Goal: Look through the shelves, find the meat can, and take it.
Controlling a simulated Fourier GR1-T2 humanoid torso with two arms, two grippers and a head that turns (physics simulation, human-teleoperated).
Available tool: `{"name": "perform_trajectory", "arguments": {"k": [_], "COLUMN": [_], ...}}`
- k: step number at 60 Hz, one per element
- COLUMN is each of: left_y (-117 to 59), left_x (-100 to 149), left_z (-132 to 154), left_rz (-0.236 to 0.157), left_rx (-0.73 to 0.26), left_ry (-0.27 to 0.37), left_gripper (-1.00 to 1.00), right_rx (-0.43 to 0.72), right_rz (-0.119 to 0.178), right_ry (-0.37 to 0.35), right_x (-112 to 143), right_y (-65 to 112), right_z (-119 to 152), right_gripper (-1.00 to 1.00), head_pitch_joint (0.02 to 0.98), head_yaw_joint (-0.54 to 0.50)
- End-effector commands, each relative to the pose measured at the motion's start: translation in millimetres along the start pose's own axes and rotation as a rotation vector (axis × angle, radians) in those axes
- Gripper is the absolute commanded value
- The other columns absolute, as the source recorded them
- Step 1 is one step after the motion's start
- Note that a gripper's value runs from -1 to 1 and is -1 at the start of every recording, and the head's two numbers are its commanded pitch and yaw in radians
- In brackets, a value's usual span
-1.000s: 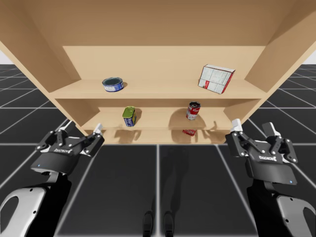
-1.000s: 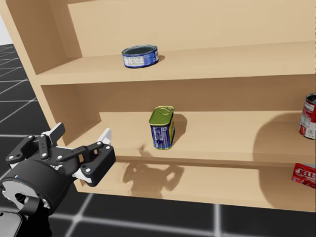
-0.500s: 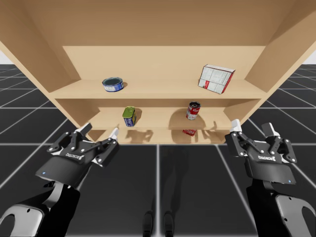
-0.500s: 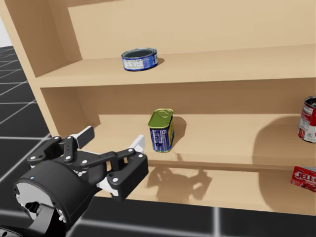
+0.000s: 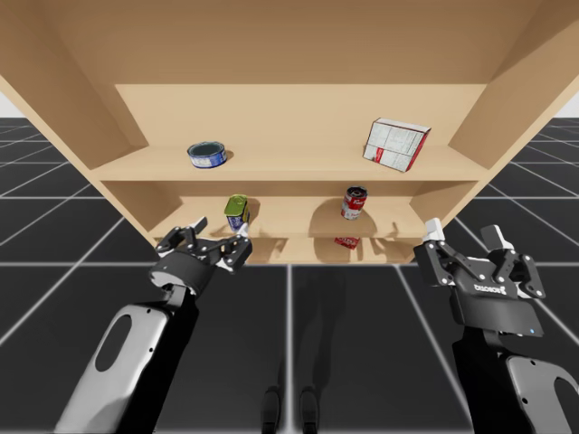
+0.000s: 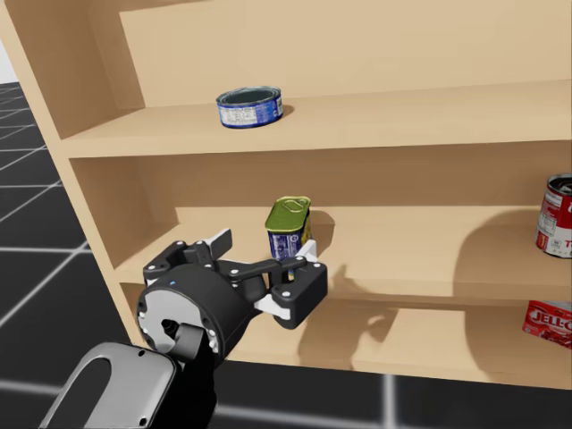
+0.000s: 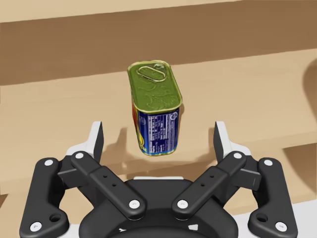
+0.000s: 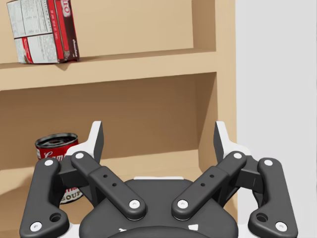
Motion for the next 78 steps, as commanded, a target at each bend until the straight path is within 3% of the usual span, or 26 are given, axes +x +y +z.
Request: {"name": "perform_trajectory", "arguments": {"k": [1,11,20,24,41,42,44,45,46,48,52,62,71,78], "left_y": [-3.0,-5.2,-2.3,-1.4,6.0,5.9,5.9,5.9,5.6,5.2,3.9,-3.2,-5.3,-5.3], "left_x": [-3,-5,-6,-6,-21,-22,-24,-24,-25,-25,-25,-10,10,11], "left_z": [-25,-47,-67,-73,-95,-95,-97,-96,-97,-96,-95,-78,-47,-21], "left_rz": [0.020,0.018,0.066,0.057,0.096,0.095,0.090,0.091,0.095,0.090,0.087,0.038,0.011,-0.039], "left_rx": [-0.012,0.004,0.013,0.025,0.055,0.057,0.063,0.062,0.055,0.054,0.043,0.003,-0.028,-0.059], "left_ry": [0.006,0.018,0.049,0.038,0.097,0.099,0.102,0.103,0.107,0.104,0.095,0.023,-0.035,-0.047], "left_gripper": [-1.00,-1.00,-1.00,-1.00,-1.00,-0.96,-0.09,0.18,0.72,0.91,0.98,1.00,1.00,1.00], "right_rx": [0.000,-0.005,-0.008,-0.009,-0.012,-0.012,-0.012,-0.012,-0.013,-0.013,-0.013,-0.015,-0.015,-0.016], "right_rz": [0.007,0.013,0.014,0.015,0.017,0.018,0.017,0.017,0.017,0.018,0.019,0.019,0.019,0.019], "right_ry": [0.002,0.000,-0.002,-0.003,-0.002,-0.002,-0.001,-0.001,0.000,-0.001,-0.001,-0.002,-0.002,-0.003], "right_x": [-1,-1,0,0,-1,-1,-1,-1,-1,-1,-1,-1,-1,-1], "right_y": [-0.7,-1.3,-2.4,-2.9,-4.0,-4.1,-4.3,-4.4,-4.5,-4.5,-4.7,-5.2,-5.2,-5.6], "right_z": [0,0,-1,-1,-1,-1,-1,-1,-1,-1,-1,-2,-2,-2], "right_gripper": [-1.00,-1.00,-1.00,-1.00,-1.00,-1.00,-1.00,-1.00,-1.00,-1.00,-1.00,-1.00,-1.00,-1.00], "head_pitch_joint": [0.534,0.532,0.533,0.533,0.534,0.533,0.533,0.533,0.532,0.532,0.531,0.529,0.528,0.527], "head_yaw_joint": [0.23,0.23,0.23,0.22,0.22,0.22,0.22,0.22,0.22,0.22,0.22,0.22,0.22,0.21]}}
